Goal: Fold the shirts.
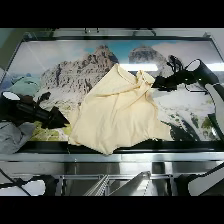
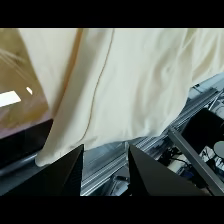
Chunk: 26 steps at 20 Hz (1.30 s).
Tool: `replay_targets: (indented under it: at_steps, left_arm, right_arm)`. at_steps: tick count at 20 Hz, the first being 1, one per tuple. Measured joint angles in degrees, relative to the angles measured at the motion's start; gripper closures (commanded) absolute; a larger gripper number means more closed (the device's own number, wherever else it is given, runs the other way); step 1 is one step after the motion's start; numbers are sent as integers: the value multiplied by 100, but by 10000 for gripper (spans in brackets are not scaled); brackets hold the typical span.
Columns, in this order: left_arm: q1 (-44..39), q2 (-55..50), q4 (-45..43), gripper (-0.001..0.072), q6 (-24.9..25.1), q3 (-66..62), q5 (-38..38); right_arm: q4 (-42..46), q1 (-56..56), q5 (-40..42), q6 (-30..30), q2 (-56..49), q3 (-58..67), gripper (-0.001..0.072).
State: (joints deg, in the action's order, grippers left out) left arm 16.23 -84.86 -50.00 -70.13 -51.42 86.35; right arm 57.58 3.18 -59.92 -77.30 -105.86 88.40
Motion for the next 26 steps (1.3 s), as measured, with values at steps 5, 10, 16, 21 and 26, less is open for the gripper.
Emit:
replay_targets:
  at_steps: [5, 10, 16, 21, 26]
  left_arm:
    - [0, 160, -212, 416, -111, 787, -188]
    - [0, 188, -275, 416, -149, 1250, -634]
    - [-98, 201, -155, 416, -153, 1399, -1174]
    - [-636, 201, -33, 680, 66, 1349, -1786]
    - [-863, 195, -94, 680, 216, 1047, -2094]
  right_arm:
    - [-501, -42, 105, -35, -284, 57, 250]
    - [-782, -33, 146, 129, -345, 131, 250]
    - [-861, -9, 146, 186, -356, 310, 250]
    - [-881, 52, 127, 136, -356, 352, 250]
    - [-881, 170, 247, -103, -415, 356, 279]
